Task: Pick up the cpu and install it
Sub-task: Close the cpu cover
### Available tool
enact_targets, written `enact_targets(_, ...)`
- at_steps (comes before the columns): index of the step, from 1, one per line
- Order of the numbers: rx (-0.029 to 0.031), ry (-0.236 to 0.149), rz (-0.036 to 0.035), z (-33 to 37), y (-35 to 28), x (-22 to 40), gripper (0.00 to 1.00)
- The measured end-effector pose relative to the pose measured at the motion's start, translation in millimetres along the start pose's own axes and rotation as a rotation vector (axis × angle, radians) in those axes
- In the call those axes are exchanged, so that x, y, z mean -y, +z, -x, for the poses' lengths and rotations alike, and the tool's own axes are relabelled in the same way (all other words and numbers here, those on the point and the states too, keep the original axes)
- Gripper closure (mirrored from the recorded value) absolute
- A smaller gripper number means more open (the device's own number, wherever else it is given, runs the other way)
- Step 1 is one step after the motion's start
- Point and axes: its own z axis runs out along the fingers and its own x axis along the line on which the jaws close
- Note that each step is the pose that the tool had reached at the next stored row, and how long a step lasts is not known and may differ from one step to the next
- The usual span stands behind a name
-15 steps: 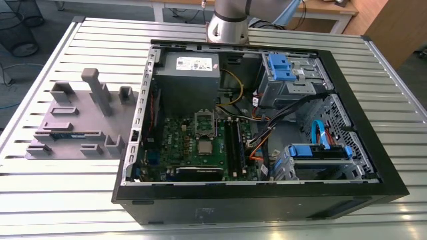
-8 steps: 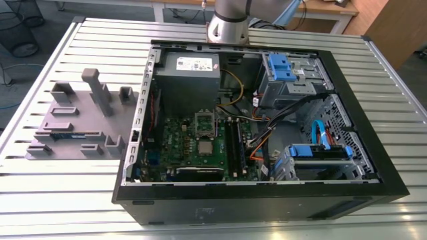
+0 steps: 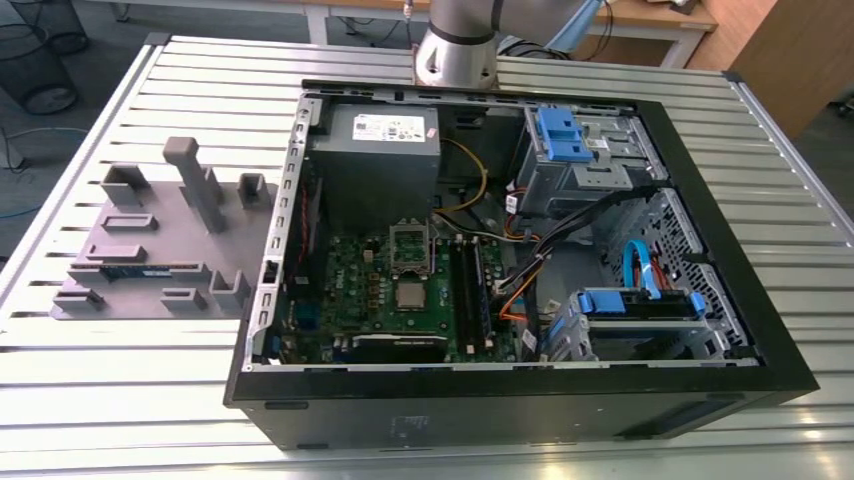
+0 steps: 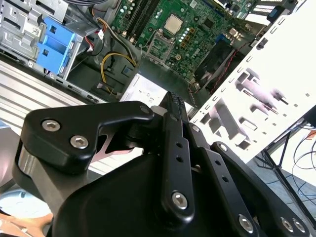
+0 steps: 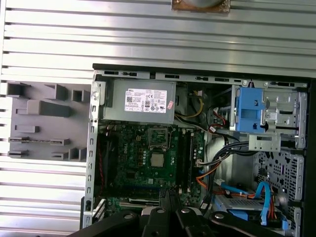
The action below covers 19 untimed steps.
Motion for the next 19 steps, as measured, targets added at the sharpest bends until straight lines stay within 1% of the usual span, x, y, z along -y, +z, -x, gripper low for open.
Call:
enact_targets(15, 0.0000, 0.000, 0.0001, 0.0, 5.4, 0.1, 0.89)
enact_targets(19, 0.0000, 0.000, 0.0000, 0.0, 5.6, 0.1, 0.89)
